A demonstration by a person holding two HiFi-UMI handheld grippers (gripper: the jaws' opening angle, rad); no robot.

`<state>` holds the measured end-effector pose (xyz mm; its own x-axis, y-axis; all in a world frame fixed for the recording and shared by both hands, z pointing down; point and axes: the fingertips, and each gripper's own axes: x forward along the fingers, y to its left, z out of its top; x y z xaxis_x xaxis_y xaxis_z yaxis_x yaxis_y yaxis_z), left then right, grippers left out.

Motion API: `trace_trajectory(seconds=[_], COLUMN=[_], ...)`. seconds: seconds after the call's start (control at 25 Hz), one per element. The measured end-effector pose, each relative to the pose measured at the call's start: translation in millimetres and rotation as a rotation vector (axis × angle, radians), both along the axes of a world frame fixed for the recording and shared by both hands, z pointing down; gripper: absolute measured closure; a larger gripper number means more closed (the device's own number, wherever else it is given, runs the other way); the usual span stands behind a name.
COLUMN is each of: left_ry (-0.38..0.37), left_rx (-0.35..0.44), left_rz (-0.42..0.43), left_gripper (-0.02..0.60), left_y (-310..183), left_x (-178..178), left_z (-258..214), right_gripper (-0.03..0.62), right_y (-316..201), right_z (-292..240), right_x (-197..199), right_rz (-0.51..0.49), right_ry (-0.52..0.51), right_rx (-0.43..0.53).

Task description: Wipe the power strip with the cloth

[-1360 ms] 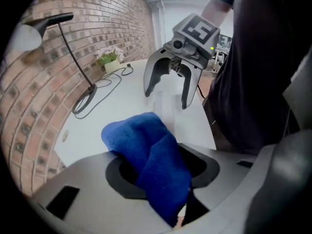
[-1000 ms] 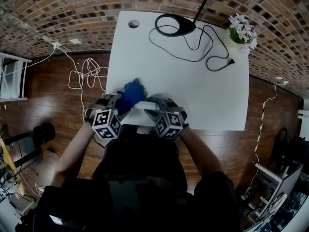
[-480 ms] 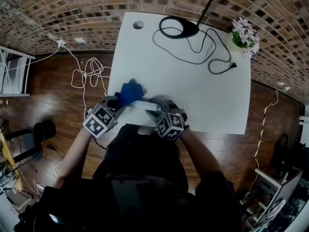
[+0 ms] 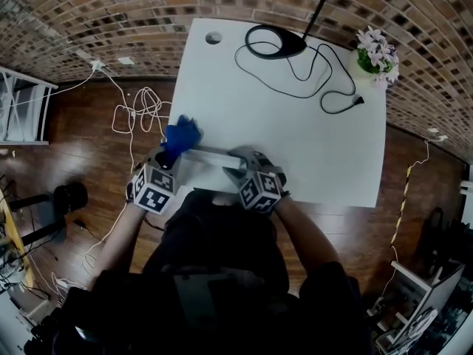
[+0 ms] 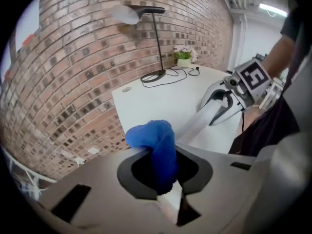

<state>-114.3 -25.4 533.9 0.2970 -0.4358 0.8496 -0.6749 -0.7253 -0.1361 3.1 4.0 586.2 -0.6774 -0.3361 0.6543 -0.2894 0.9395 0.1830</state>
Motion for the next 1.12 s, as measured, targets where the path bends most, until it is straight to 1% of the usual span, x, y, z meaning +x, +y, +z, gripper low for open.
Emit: trace_trajectory(seconds=[0.04,0.08,0.12,0.16,0.2,0.24,0.32,0.4,0.48,0.6,0.68,0.72,0.76,0.84,0.88,0.92,0.96,1.0,1.04,1.12], left_ry=[-0.031,-0.047,-0.047,-0.036,-0.022,-0.011,0.01,0.05,0.092,0.116,0.136,0.139,0.128,0.084,0.073,0.082,0.108,0.136,0.154,0.149], left_rx=[0.007,-0.002,-0.031,-0.073,-0.113,-0.138,-0.152,-0.144,-0.104,-0.023,-0.001,-0.01,-0.035,-0.115,-0.151,-0.178,-0.192,-0.191,-0.177,-0.128], left_rz=[0.029,0.053,0.071,0.083,0.094,0.105,0.128,0.128,0.099,0.047,0.04,0.048,0.062,0.081,0.075,0.058,0.032,0.003,-0.019,-0.032], left_gripper=[0.496,0.479,0.442,0.369,0.316,0.296,0.293,0.293,0.293,0.293,0.292,0.291,0.291,0.287,0.287,0.302,0.35,0.411,0.443,0.449], left_y=[3.1,6.1,9.6,13.8,18.1,21.4,25.3,24.4,15.2,-6.9,-22.1,-28.1,-31.6,-30.3,-28.1,-26.3,-25.2,-24.7,-24.7,-24.3], left_x=[1.2,2.7,4.0,4.7,4.8,4.5,3.2,2.2,-1.4,-12.0,-9.7,-6.0,-1.9,3.3,4.2,4.5,4.7,4.7,4.8,5.7], left_z=[2.9,4.9,6.0,6.4,5.4,2.8,-5.6,-18.0,-33.8,-51.0,-53.5,-50.7,-45.1,-29.0,-20.5,-13.4,-8.9,-7.4,-7.7,-8.5], right_gripper=[0.424,0.425,0.425,0.425,0.425,0.425,0.427,0.427,0.427,0.427,0.427,0.427,0.427,0.427,0.427,0.427,0.427,0.427,0.428,0.428], right_y=[-0.1,-0.3,-0.6,-0.6,-0.4,-0.1,0.3,0.4,0.6,0.6,0.7,0.6,0.6,1.1,1.4,1.5,1.3,0.8,0.2,0.0], right_z=[-0.1,-0.4,-0.6,-0.8,-0.8,-1.0,-1.3,-1.4,-1.7,-1.3,-1.4,-1.8,-2.1,-2.0,-1.8,-1.5,-1.4,-1.6,-1.8,-1.7], right_x=[-0.1,-0.3,-0.4,-0.5,-0.6,-0.4,-0.2,-0.5,-0.8,-0.6,0.1,0.2,-0.1,-0.8,-0.8,-0.7,-0.9,-1.5,-2.1,-1.5], right_rz=[-0.002,-0.002,-0.002,-0.002,-0.002,-0.002,-0.002,-0.002,0.0,0.001,0.004,0.005,0.006,0.008,0.01,0.015,0.02,0.024,0.026,0.027], right_ry=[-0.002,-0.005,-0.008,-0.01,-0.012,-0.012,-0.012,-0.013,-0.015,-0.017,-0.018,-0.019,-0.019,-0.016,-0.014,-0.014,-0.015,-0.019,-0.022,-0.024], right_rx=[-0.001,-0.003,-0.005,-0.009,-0.015,-0.019,-0.024,-0.025,-0.029,-0.033,-0.036,-0.037,-0.038,-0.04,-0.04,-0.04,-0.039,-0.036,-0.033,-0.025])
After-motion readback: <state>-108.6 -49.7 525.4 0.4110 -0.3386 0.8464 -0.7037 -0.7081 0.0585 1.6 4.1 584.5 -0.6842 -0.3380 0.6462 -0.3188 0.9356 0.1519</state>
